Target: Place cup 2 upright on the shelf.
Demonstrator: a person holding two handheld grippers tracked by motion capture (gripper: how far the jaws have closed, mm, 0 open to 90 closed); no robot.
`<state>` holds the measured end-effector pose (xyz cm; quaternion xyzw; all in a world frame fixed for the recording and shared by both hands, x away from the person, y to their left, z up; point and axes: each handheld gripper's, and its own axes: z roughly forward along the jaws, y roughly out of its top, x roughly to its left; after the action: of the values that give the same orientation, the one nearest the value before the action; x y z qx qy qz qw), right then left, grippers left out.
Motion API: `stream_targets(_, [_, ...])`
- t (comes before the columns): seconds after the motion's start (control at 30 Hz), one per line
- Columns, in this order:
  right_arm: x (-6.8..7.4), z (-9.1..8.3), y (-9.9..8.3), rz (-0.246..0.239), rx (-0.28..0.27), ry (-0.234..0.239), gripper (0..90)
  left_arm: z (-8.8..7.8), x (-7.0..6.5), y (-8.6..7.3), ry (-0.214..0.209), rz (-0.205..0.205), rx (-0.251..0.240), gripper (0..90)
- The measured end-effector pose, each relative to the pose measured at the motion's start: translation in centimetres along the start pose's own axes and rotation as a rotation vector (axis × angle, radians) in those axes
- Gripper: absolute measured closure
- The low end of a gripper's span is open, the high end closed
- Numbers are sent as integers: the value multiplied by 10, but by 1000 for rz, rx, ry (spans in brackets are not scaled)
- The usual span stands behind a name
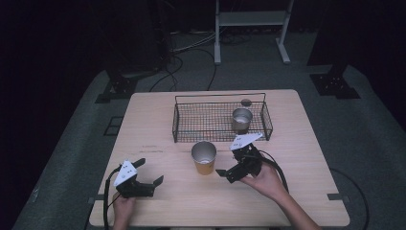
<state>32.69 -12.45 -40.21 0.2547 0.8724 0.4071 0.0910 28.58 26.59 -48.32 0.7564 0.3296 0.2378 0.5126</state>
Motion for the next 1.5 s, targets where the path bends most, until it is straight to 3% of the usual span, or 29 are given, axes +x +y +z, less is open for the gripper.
stream_targets(0.4, [1, 17, 2, 23, -18, 3, 13, 0, 0, 0, 0, -2, -3, 0])
stream_targets(0.97, [4, 35, 7, 4, 21, -3, 13, 0, 0, 0, 0, -1, -5, 0])
stream_targets(1.5, [3, 56, 16, 18, 65, -14, 13, 0, 0, 0, 0, 2, -3, 0])
